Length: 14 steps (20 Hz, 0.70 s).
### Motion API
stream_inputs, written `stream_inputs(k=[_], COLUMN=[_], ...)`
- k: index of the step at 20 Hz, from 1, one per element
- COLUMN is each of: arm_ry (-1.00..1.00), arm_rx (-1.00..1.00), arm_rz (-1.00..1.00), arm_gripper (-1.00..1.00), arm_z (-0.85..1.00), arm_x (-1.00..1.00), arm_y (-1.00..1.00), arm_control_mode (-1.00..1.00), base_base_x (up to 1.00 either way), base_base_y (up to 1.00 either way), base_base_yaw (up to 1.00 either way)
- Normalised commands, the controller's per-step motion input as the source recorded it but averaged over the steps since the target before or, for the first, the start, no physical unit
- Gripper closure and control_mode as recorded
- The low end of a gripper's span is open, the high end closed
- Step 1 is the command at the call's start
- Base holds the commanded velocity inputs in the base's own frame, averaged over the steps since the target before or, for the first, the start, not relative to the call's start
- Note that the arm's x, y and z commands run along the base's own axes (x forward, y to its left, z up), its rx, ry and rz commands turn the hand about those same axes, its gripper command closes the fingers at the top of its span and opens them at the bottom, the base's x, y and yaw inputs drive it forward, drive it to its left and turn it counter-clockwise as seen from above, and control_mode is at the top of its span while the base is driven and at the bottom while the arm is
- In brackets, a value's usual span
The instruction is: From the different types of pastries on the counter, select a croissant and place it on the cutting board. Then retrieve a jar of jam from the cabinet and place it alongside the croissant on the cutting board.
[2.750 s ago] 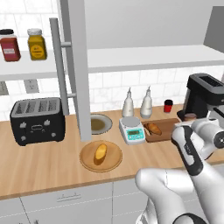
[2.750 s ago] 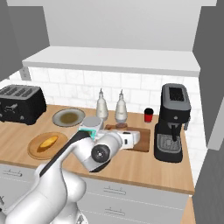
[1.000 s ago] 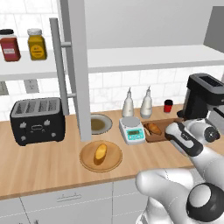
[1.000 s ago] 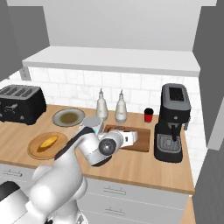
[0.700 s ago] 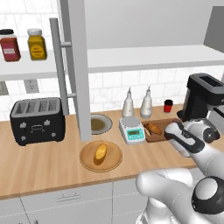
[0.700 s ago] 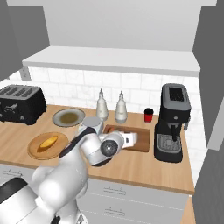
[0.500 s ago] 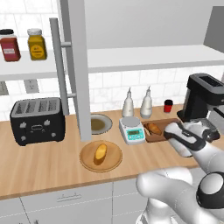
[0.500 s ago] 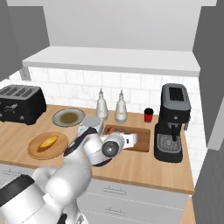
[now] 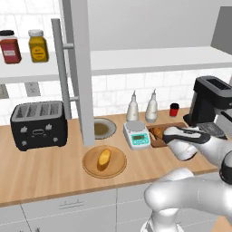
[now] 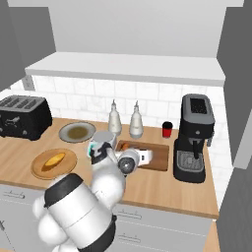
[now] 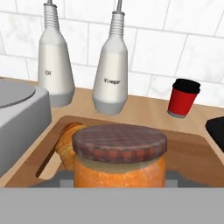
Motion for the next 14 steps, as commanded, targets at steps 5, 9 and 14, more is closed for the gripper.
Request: stream_inputs(k=[5, 9, 14], arm_ry=[-0.12, -0.11, -0.07], arm_rx=[0.00, 0.00, 0.00], arm_rz=[0.00, 0.00, 0.00], arm_gripper=[1.00, 1.00, 1.00], arm_z=[-0.43, -0.36, -0.21], arm_x=[0.21, 0.20, 0.41], arm_y=[0.01, 0.00, 0.00], arm_control_mode=[-1.00, -1.00, -1.00], base_base_x=[0.00, 0.00, 0.00], base_base_y=[0.00, 0.00, 0.00], base_base_yaw=[0.00, 0.00, 0.00])
